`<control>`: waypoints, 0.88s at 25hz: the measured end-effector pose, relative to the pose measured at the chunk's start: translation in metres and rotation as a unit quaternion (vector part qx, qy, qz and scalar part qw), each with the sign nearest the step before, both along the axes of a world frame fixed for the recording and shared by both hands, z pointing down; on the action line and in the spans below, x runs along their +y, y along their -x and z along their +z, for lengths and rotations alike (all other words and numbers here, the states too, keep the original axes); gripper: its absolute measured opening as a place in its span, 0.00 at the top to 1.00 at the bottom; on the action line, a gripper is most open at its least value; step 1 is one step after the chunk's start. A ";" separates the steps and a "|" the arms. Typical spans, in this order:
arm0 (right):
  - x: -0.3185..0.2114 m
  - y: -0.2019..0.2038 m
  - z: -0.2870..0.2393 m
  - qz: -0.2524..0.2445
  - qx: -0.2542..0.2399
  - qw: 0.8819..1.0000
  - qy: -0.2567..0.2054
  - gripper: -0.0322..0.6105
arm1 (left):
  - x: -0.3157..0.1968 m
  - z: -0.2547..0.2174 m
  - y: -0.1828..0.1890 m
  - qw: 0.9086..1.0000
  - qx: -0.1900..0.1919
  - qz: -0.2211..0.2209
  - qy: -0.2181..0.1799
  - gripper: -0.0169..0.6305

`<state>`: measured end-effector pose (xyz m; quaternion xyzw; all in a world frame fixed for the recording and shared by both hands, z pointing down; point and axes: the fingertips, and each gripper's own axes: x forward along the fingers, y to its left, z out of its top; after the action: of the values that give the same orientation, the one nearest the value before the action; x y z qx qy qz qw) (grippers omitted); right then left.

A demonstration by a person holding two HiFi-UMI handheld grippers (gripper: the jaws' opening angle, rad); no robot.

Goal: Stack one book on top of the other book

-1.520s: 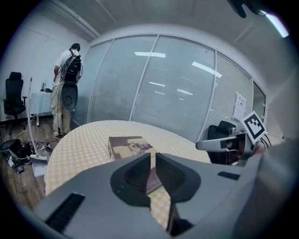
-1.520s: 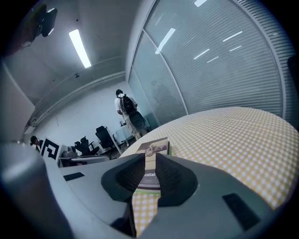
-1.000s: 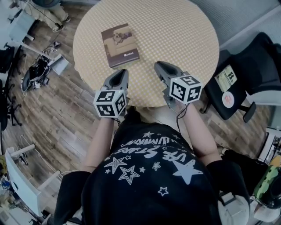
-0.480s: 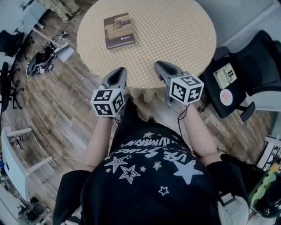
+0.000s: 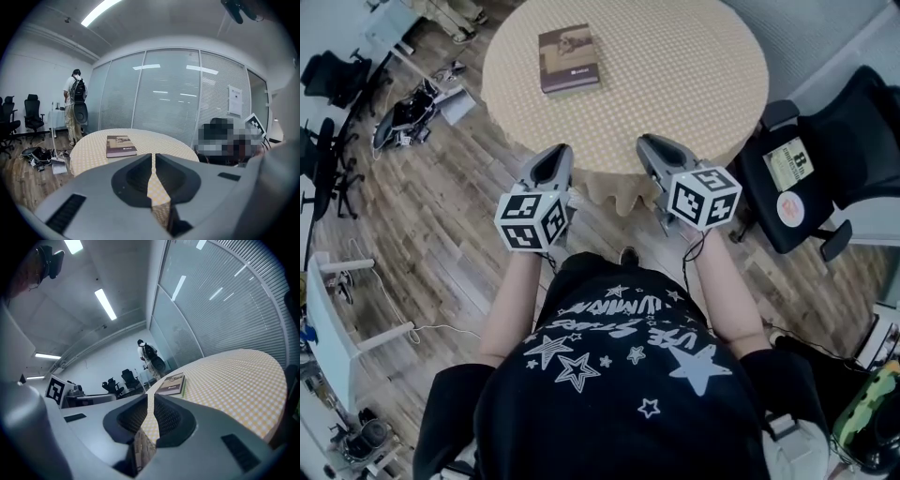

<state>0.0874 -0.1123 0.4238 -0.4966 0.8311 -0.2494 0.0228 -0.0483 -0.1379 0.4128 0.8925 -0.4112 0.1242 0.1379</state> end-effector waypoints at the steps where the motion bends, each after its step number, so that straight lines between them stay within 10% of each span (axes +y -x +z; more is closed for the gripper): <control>1: 0.002 0.004 -0.001 -0.003 0.003 1.000 -0.001 0.86 | 0.001 -0.002 0.002 1.000 0.001 0.000 -0.002 0.93; 22: 0.072 0.090 -0.023 0.009 0.046 0.999 -0.006 0.88 | 0.075 -0.026 0.072 0.998 0.031 0.034 -0.033 0.95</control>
<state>-0.0026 -0.0407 0.4004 -0.5150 0.8281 -0.2211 -0.0101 -0.1201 -0.0624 0.3867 0.9135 -0.3800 0.0874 0.1164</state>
